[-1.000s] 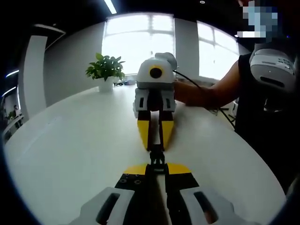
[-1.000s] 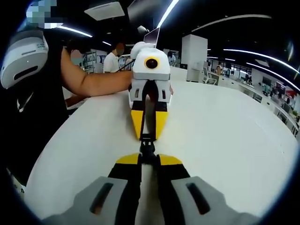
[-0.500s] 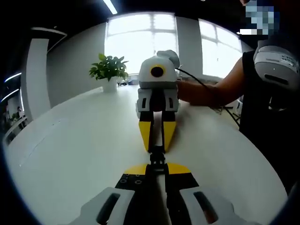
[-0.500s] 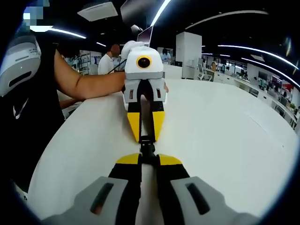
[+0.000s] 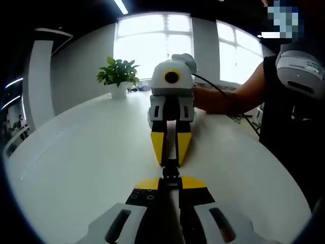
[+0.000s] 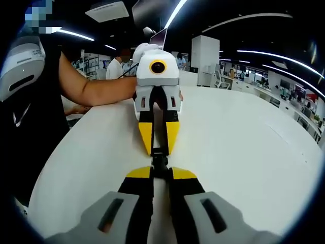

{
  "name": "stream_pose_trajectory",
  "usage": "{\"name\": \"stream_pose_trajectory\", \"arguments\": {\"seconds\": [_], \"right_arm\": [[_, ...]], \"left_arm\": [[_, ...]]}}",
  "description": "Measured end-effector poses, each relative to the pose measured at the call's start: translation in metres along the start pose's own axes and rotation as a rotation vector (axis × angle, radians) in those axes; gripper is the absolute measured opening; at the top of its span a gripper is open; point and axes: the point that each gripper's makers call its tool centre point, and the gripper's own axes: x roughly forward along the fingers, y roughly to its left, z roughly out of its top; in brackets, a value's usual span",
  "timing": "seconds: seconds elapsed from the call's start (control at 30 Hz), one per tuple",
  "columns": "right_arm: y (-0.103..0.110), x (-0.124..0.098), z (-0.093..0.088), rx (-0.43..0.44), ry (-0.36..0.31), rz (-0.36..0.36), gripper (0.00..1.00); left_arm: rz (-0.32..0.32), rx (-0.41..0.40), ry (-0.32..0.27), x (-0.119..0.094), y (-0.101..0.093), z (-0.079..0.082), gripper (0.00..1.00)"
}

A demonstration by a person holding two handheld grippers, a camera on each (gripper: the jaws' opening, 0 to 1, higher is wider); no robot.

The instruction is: Snap the two parts of the plastic buckle together until the buckle closes and remains connected.

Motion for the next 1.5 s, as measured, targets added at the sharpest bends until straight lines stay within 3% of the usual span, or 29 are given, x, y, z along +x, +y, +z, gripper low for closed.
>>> {"name": "stream_pose_trajectory", "arguments": {"seconds": [0.17,0.2,1.33,1.5], "right_arm": [[0.002,0.002,0.001,-0.011,-0.004,0.004,0.09],[0.003,0.003,0.001,-0.009,0.008,0.009,0.09],[0.009,0.0,-0.001,-0.022,-0.008,-0.009,0.1],[0.007,-0.002,0.002,-0.009,-0.026,-0.015,0.1]], "left_arm": [[-0.002,-0.005,0.003,0.003,-0.001,0.002,0.08],[-0.033,-0.013,0.009,0.006,-0.008,0.001,0.08],[0.022,0.016,0.008,0.006,0.002,0.005,0.1],[0.022,0.017,-0.03,0.0,0.005,0.01,0.1]]}}
